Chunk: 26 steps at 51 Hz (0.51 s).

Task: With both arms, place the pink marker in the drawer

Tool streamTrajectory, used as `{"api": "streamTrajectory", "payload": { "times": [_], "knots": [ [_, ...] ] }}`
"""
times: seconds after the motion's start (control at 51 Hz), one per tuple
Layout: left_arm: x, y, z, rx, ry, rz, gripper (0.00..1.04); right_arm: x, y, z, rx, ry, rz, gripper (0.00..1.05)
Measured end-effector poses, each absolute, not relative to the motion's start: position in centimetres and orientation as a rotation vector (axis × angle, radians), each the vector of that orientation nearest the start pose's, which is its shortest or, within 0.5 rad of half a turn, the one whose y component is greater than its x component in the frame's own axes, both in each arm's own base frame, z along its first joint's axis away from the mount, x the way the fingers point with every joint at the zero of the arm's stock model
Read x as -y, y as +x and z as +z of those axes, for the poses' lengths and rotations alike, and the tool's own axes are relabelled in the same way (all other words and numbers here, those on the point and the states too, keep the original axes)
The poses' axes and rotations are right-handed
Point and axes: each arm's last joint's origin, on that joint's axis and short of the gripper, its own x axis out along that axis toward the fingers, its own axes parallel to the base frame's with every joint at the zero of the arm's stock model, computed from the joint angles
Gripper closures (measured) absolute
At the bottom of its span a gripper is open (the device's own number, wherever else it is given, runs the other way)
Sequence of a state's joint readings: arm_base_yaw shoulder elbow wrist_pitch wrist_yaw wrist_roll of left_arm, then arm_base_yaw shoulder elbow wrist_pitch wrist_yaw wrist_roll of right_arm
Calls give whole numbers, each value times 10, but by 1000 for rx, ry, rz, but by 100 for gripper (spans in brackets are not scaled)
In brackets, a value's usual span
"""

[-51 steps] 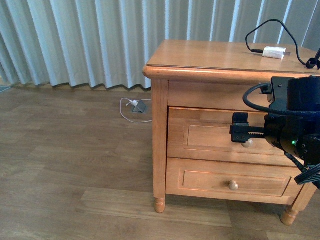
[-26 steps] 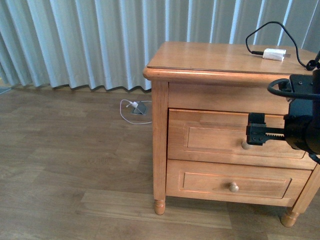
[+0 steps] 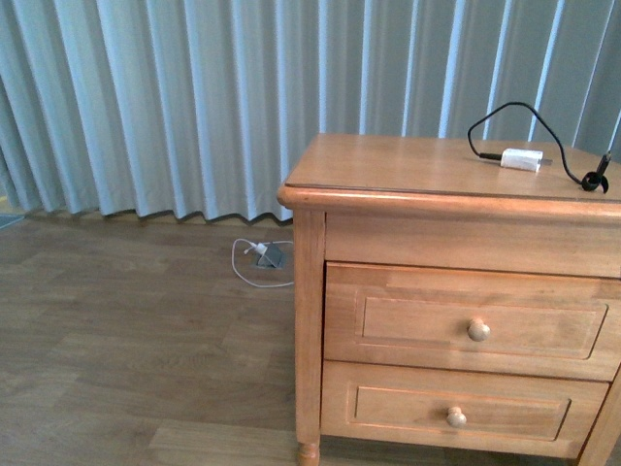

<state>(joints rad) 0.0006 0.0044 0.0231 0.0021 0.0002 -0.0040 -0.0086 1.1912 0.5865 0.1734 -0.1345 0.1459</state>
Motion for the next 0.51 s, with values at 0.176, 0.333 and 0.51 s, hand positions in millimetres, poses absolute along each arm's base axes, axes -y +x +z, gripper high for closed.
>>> {"api": "streamTrajectory", "payload": {
  "times": [0.176,0.333,0.51],
  "knots": [
    [0,97,171,21,-4,0,6,3,193,232,-380,178,87,8],
    [0,97,171,21,-4,0,6,4,189,235,-355,175,79,8],
    [0,97,171,21,-4,0,6,1,179,219,-57,42,-4,33]
  ]
}}
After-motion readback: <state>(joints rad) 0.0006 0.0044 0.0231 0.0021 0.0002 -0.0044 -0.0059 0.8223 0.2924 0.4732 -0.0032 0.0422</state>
